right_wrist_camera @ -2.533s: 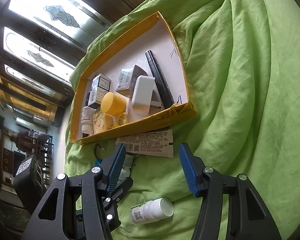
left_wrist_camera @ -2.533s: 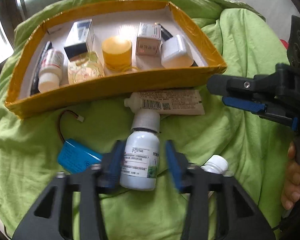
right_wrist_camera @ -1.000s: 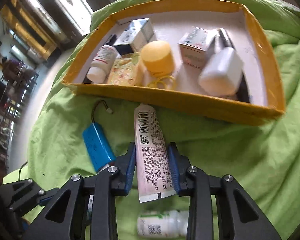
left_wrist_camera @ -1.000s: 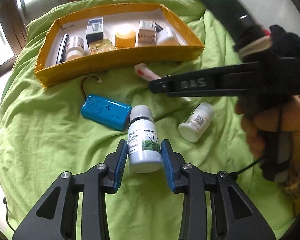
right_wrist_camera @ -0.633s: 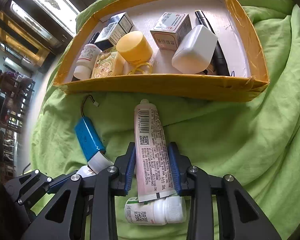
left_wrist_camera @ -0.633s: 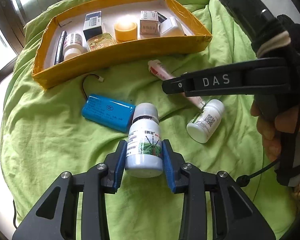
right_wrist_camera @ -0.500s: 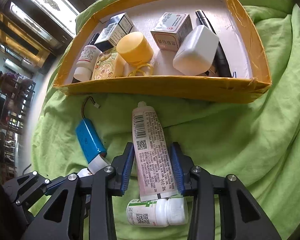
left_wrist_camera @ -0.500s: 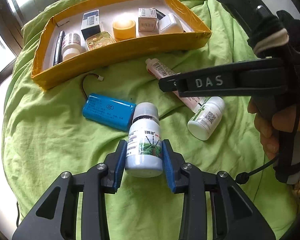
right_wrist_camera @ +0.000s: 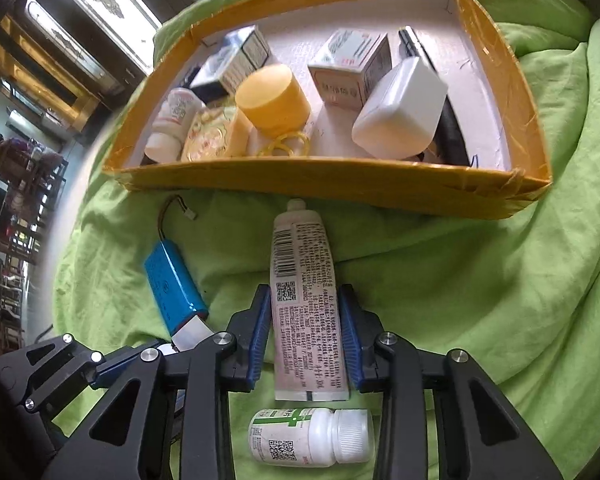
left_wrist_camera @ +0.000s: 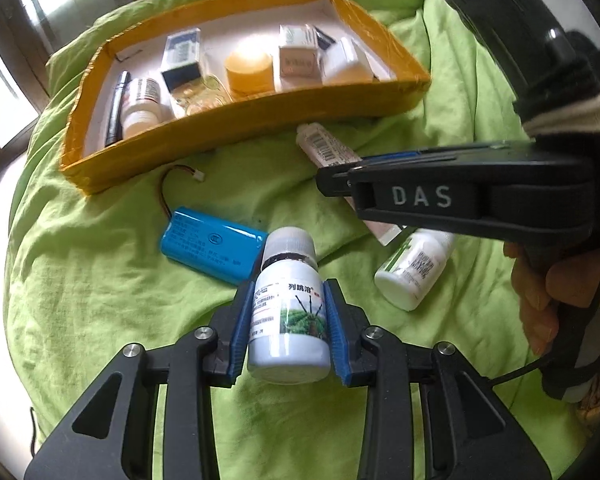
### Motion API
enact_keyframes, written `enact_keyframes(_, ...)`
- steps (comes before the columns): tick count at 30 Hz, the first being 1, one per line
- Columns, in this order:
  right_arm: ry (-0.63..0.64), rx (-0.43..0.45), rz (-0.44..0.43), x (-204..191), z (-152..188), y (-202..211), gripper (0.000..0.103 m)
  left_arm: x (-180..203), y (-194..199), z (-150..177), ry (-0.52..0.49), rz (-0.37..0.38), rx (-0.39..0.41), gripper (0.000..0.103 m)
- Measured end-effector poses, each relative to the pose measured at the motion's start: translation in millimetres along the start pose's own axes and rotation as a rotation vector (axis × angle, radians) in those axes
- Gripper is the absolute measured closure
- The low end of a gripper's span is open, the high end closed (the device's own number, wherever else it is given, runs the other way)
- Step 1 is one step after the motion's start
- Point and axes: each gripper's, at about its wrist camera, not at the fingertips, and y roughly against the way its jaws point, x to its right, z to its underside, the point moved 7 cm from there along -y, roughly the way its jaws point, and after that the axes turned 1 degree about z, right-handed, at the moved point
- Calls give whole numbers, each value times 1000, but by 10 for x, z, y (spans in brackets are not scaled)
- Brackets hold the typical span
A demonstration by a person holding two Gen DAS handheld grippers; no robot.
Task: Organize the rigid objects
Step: 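Lift the bottle in the left tool and the tube in the right tool toward the tray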
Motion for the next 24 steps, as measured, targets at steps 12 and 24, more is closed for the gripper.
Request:
enact_keyframes(12,-13,6,-41,-71,47,93,74,-208,78,260,119,78,60,71)
enact_keyframes(24,-1,-30,-26,-33,100,7,74,-105,36,289,18,-9,-16,71)
